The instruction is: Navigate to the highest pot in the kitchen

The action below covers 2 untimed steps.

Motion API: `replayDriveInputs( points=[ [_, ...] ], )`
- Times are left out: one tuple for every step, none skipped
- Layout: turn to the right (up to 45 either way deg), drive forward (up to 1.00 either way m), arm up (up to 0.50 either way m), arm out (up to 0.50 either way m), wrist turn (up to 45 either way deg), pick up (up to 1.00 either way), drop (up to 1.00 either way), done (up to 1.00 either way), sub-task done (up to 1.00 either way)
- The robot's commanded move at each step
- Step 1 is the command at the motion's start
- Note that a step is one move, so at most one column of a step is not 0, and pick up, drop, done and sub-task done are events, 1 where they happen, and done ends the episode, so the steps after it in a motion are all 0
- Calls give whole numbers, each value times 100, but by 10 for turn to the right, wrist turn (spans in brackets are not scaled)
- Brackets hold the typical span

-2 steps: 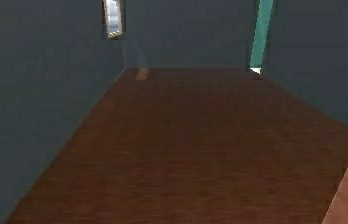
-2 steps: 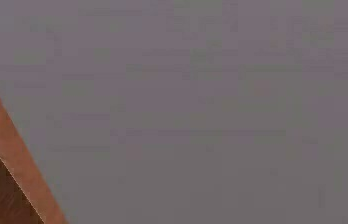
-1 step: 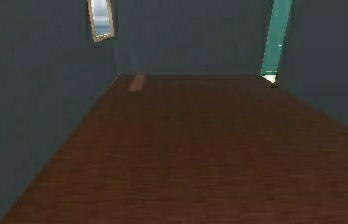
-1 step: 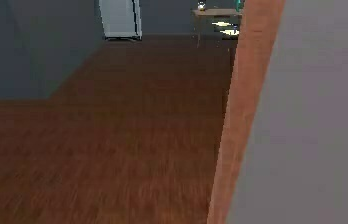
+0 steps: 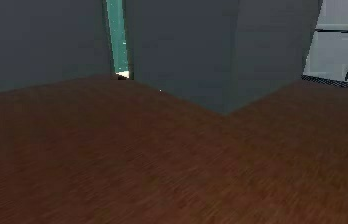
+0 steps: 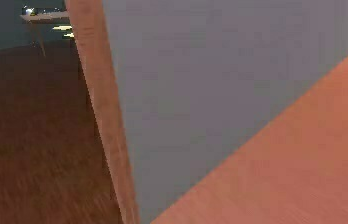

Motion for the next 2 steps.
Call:
replayDriveInputs(
  points=[
    [0,50,0,0,0,0,0,0,0],
    [450,0,0,0,0,0,0,0,0]
  ],
)
